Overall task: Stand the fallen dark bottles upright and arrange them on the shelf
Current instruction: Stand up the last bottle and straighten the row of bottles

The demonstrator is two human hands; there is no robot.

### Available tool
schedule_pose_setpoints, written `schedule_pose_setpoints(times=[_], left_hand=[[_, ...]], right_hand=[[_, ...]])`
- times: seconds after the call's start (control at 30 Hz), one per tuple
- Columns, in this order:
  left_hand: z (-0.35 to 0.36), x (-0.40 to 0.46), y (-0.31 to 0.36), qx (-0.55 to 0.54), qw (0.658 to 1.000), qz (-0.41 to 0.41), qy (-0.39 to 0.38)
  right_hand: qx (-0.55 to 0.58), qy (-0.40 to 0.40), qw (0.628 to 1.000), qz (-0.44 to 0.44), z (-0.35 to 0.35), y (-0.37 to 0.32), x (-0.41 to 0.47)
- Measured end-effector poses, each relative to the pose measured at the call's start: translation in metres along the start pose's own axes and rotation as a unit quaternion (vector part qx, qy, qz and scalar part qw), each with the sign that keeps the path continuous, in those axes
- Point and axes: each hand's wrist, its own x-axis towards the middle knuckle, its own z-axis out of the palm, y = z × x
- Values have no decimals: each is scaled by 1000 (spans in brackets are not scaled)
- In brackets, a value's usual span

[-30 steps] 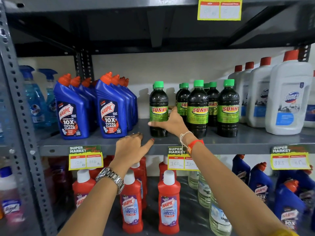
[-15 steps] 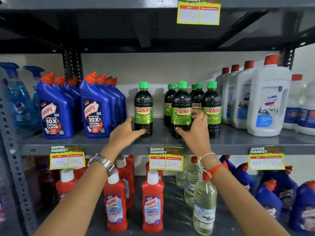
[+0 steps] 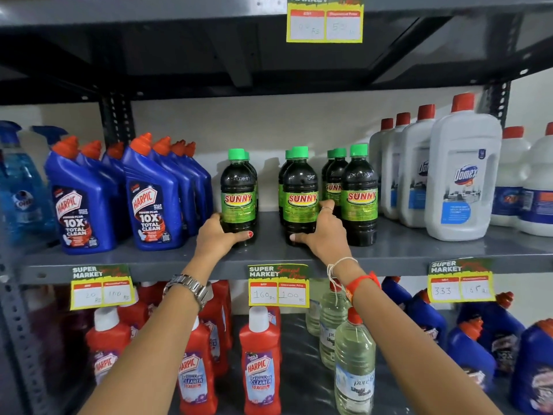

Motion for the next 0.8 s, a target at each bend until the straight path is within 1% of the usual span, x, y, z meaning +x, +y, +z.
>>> schedule_pose_setpoints(times=[0.07, 0.13, 0.5, 0.63, 0.7, 0.77, 0.8], left_hand=[[2, -2, 2, 23, 999, 2, 25], [3, -4, 3, 34, 999, 4, 32], [2, -2, 1, 52, 998, 10, 20], [2, -3, 2, 51, 998, 18, 19], [1, -7, 1, 59, 998, 25, 14], [0, -13, -3, 84, 995, 47, 15], [0, -18, -6, 122, 991, 58, 21]], right_hand=[[-2, -7, 1000, 2, 3, -3, 3], [-6, -12, 1000, 5, 5, -6, 7], [8, -13, 1000, 21, 11, -4, 12], [14, 0, 1000, 16, 12, -4, 7], [22, 36, 999, 5, 9, -4, 2], [39, 108, 993, -16, 3, -3, -5], [45, 149, 987, -25, -2, -2, -9]])
